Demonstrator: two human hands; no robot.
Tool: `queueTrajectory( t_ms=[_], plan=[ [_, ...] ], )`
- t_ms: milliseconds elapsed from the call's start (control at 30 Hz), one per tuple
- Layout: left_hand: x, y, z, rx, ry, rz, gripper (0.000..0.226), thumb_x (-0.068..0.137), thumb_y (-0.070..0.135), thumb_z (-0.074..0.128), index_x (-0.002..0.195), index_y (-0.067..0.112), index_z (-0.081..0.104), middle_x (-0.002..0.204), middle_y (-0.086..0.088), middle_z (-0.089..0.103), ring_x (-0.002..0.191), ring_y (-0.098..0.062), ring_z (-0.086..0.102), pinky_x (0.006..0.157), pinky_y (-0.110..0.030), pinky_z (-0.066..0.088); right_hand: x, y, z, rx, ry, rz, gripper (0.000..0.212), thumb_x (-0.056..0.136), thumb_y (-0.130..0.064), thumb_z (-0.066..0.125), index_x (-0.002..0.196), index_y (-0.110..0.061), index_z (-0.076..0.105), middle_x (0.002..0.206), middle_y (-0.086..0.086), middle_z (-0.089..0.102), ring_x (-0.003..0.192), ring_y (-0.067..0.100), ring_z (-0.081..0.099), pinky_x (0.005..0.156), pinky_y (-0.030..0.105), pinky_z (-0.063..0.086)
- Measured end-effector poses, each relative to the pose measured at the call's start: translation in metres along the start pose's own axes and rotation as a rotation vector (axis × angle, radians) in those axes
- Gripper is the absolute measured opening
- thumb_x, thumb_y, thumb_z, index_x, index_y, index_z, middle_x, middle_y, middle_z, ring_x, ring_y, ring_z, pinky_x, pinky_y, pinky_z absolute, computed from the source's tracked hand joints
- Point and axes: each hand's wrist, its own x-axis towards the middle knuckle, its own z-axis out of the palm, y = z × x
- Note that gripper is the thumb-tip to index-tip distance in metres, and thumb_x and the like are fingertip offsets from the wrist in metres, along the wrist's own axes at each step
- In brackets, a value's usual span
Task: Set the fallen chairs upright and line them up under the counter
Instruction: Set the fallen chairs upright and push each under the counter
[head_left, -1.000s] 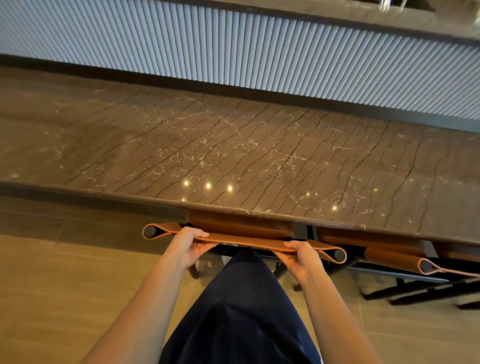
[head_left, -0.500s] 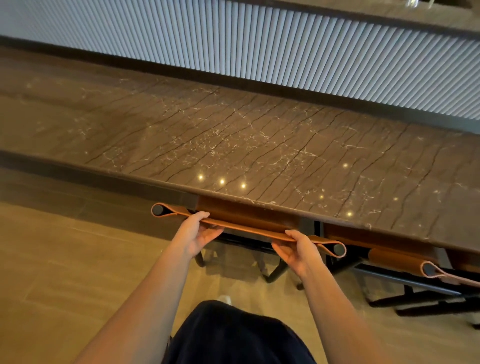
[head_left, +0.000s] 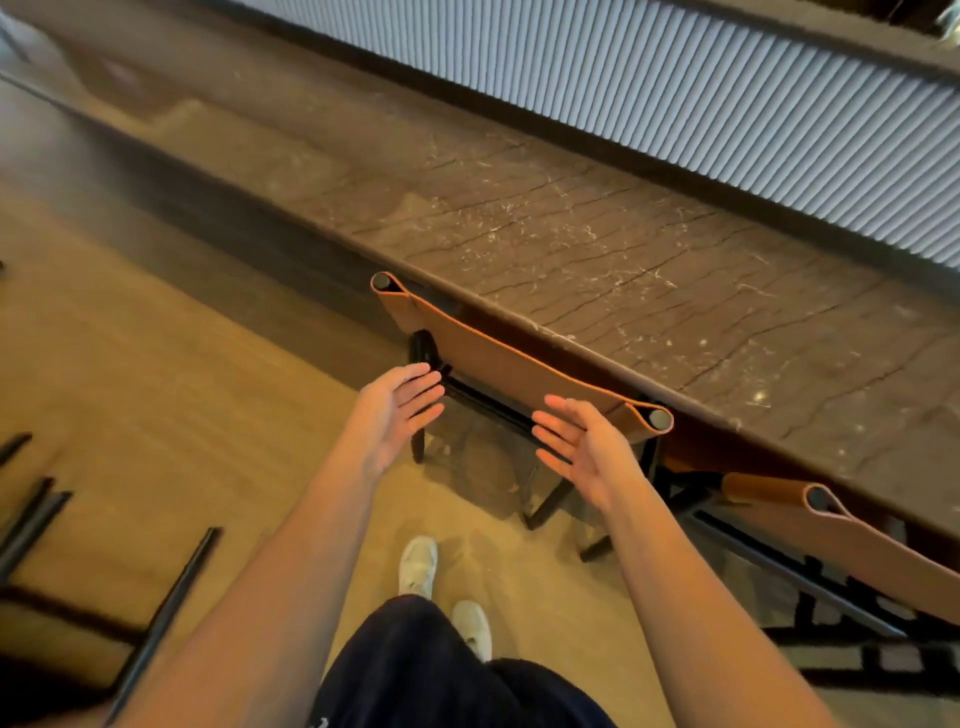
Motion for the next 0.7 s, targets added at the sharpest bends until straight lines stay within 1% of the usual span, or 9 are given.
queueTrajectory(
  t_ms=[100, 167, 233, 367, 433, 500, 533, 633, 700],
  plan=[
    [-0.031, -0.004, -0.02, -0.034, 0.049, 0.049, 0.029, 0.099, 0.019, 0.044, 0.121, 0.003, 0.054, 0.12, -0.017, 0.061, 0.104, -0.027, 0.061, 0.078, -0.035, 0.052, -0.012, 0.012, 0.011, -0.055, -0.037, 0.012, 0.03, 0.101, -0.032, 0.044, 0.115, -0.019, 0.067, 0.112, 0.005, 0.07, 0.11, 0.02, 0.062, 0.089, 0.038, 0.047],
    [-0.051, -0.004, -0.038, -0.063, 0.087, 0.09, 0.028, 0.098, 0.019, 0.044, 0.119, 0.003, 0.055, 0.119, -0.017, 0.061, 0.107, -0.029, 0.06, 0.079, -0.034, 0.052, -0.019, 0.021, 0.023, -0.092, -0.065, 0.011, 0.029, 0.101, -0.032, 0.044, 0.114, -0.019, 0.067, 0.111, 0.006, 0.071, 0.11, 0.02, 0.062, 0.088, 0.038, 0.048],
    [-0.072, -0.005, -0.059, -0.101, 0.126, 0.125, 0.027, 0.098, 0.019, 0.044, 0.116, 0.002, 0.056, 0.12, -0.018, 0.06, 0.109, -0.03, 0.059, 0.079, -0.034, 0.052, -0.029, 0.032, 0.041, -0.144, -0.093, 0.022, 0.026, 0.101, -0.032, 0.045, 0.11, -0.021, 0.067, 0.111, 0.006, 0.071, 0.109, 0.02, 0.063, 0.09, 0.039, 0.048],
    [-0.117, -0.006, -0.109, -0.194, 0.197, 0.184, 0.022, 0.099, 0.018, 0.041, 0.096, 0.007, 0.059, 0.117, -0.018, 0.059, 0.105, -0.029, 0.06, 0.087, -0.035, 0.05, -0.054, 0.061, 0.084, -0.256, -0.186, 0.008, 0.025, 0.1, -0.03, 0.044, 0.106, -0.023, 0.067, 0.11, 0.006, 0.071, 0.106, 0.019, 0.064, 0.093, 0.039, 0.047],
    [-0.142, -0.009, -0.14, -0.237, 0.233, 0.222, 0.022, 0.1, 0.018, 0.04, 0.095, 0.008, 0.059, 0.118, -0.018, 0.059, 0.102, -0.028, 0.061, 0.087, -0.034, 0.049, -0.068, 0.081, 0.109, -0.298, -0.237, 0.0, 0.025, 0.1, -0.029, 0.045, 0.104, -0.022, 0.068, 0.11, 0.006, 0.071, 0.106, 0.019, 0.064, 0.091, 0.037, 0.047],
    [-0.172, -0.014, -0.176, -0.286, 0.276, 0.248, 0.022, 0.1, 0.018, 0.04, 0.095, 0.008, 0.059, 0.119, -0.017, 0.058, 0.095, -0.024, 0.063, 0.085, -0.034, 0.05, -0.086, 0.107, 0.136, -0.34, -0.281, 0.005, 0.023, 0.099, -0.027, 0.047, 0.103, -0.021, 0.069, 0.11, 0.005, 0.071, 0.105, 0.018, 0.064, 0.087, 0.035, 0.047],
    [-0.192, -0.018, -0.198, -0.305, 0.301, 0.263, 0.022, 0.1, 0.018, 0.039, 0.096, 0.008, 0.059, 0.118, -0.017, 0.059, 0.095, -0.024, 0.063, 0.084, -0.033, 0.05, -0.098, 0.126, 0.151, -0.359, -0.304, 0.015, 0.022, 0.098, -0.027, 0.049, 0.103, -0.021, 0.069, 0.108, 0.005, 0.071, 0.102, 0.017, 0.065, 0.084, 0.034, 0.048],
    [-0.245, -0.03, -0.253, -0.342, 0.341, 0.292, 0.022, 0.1, 0.017, 0.04, 0.101, 0.007, 0.06, 0.113, -0.015, 0.063, 0.101, -0.027, 0.062, 0.088, -0.035, 0.05, -0.13, 0.179, 0.187, -0.38, -0.371, 0.029, 0.019, 0.097, -0.025, 0.049, 0.102, -0.023, 0.067, 0.102, 0.004, 0.071, 0.094, 0.015, 0.066, 0.073, 0.031, 0.048],
    [-0.286, -0.039, -0.293, -0.358, 0.382, 0.309, 0.022, 0.1, 0.018, 0.041, 0.102, 0.007, 0.06, 0.11, -0.014, 0.065, 0.099, -0.025, 0.063, 0.091, -0.036, 0.049, -0.154, 0.223, 0.211, -0.388, -0.415, 0.053, 0.019, 0.098, -0.026, 0.047, 0.101, -0.024, 0.066, 0.099, 0.003, 0.071, 0.094, 0.016, 0.066, 0.072, 0.031, 0.048]
  ],
)
